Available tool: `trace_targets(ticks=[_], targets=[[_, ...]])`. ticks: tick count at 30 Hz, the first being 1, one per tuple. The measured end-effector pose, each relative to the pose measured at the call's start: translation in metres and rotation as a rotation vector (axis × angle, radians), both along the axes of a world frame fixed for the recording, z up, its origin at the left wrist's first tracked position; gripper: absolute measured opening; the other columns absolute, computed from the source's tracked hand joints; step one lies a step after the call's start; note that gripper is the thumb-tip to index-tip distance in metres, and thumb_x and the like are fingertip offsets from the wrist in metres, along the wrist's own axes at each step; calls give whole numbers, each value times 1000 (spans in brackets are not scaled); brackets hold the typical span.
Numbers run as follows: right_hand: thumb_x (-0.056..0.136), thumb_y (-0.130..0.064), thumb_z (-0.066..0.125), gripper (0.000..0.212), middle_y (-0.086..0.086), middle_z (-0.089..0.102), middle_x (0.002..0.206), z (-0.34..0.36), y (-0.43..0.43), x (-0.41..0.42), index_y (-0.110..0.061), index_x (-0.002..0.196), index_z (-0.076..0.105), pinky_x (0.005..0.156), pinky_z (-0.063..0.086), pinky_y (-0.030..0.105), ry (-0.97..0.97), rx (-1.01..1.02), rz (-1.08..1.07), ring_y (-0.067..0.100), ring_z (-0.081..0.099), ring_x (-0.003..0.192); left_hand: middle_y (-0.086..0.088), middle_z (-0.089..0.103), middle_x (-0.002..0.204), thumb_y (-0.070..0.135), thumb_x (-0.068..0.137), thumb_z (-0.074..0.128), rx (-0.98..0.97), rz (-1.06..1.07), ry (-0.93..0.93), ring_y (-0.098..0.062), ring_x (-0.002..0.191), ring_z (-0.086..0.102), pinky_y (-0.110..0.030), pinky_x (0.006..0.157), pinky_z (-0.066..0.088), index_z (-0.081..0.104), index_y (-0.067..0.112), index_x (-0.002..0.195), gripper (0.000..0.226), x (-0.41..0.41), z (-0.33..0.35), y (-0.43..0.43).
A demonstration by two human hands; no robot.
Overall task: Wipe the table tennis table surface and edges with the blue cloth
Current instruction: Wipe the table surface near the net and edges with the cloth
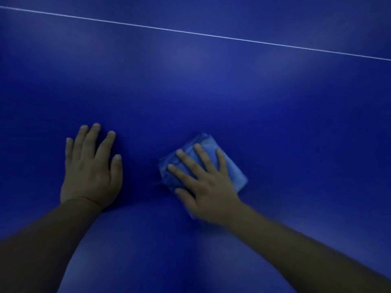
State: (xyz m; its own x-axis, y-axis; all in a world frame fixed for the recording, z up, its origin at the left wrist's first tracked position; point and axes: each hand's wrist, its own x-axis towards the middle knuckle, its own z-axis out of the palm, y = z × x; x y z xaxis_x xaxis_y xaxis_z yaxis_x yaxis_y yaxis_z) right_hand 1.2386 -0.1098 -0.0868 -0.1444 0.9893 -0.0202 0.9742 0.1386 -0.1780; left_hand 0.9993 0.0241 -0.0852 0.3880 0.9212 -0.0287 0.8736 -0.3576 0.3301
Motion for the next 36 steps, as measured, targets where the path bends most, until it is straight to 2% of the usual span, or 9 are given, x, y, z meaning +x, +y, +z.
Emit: trace_targets(ticks=[7, 11, 16, 19, 22, 26, 28, 32, 36], targets=[[101, -56, 24, 59, -8, 15, 167, 6, 212, 92, -38, 157, 23, 118, 9, 64, -104, -88, -402, 28, 7, 155, -15, 23, 164, 43, 98, 29, 9, 20, -48, -31, 154, 13, -48, 126, 1, 34, 6, 154, 67, -2, -1, 2], [101, -57, 19, 59, -8, 9, 168, 8, 275, 47, -40, 158, 17, 117, 5, 67, -118, -123, -230, 30, 1, 155, -10, 3, 169, 48, 99, 29, -7, 69, -143, -22, 155, 0, -40, 126, -3, 15, 10, 160, 73, -3, 0, -1], [101, -54, 32, 54, -3, 26, 165, -1, 114, -27, -38, 152, 38, 116, 7, 69, -45, 1, 339, 35, 13, 154, -17, 13, 166, 45, 98, 29, -22, 54, -136, -28, 155, 6, -44, 126, -2, 26, 4, 157, 72, -3, 2, 1], [101, -49, 45, 48, -3, 34, 161, -1, 10, -5, -35, 147, 49, 114, 16, 71, 6, -10, 435, 34, 20, 152, -19, 26, 162, 45, 98, 28, -8, 14, -82, -35, 153, 15, -51, 125, 1, 43, 3, 149, 67, -3, 2, 0], [96, -49, 40, 54, 1, 38, 159, -2, -11, 64, -28, 144, 53, 108, 23, 74, -87, -21, -107, 38, 29, 148, -18, 26, 162, 47, 98, 27, -16, 1, -58, -34, 154, 12, -51, 125, -1, 44, 5, 149, 68, -4, 2, 0], [95, -55, 26, 66, -4, 22, 166, 1, -2, 97, -25, 151, 44, 116, 11, 67, -72, -89, -855, 31, 13, 153, -19, 25, 162, 48, 96, 28, -13, -7, -51, -34, 154, 11, -51, 125, -1, 44, 4, 148, 70, -5, 4, 0], [96, -52, 30, 61, -3, 23, 166, 0, 1, 53, -28, 151, 43, 117, 10, 67, -96, -47, -768, 33, 15, 153, -18, 24, 162, 47, 95, 31, -14, -3, -49, -34, 154, 11, -51, 125, -1, 44, 4, 148, 70, -4, 4, -1], [100, -50, 37, 52, -2, 32, 162, -7, -44, -70, -35, 149, 46, 114, 13, 71, -21, 64, -179, 35, 21, 152, -17, 23, 163, 46, 92, 34, -88, 25, -122, -33, 154, 10, -49, 125, -4, 41, 4, 149, 72, -3, 12, 0], [99, -51, 47, 49, -4, 38, 159, -5, -100, -67, -34, 145, 52, 113, 19, 69, 15, 55, 180, 32, 27, 150, -22, 29, 158, 39, 96, 38, -80, 132, -224, -38, 151, 18, -55, 124, 8, 38, 0, 150, 67, -30, 25, -41]])
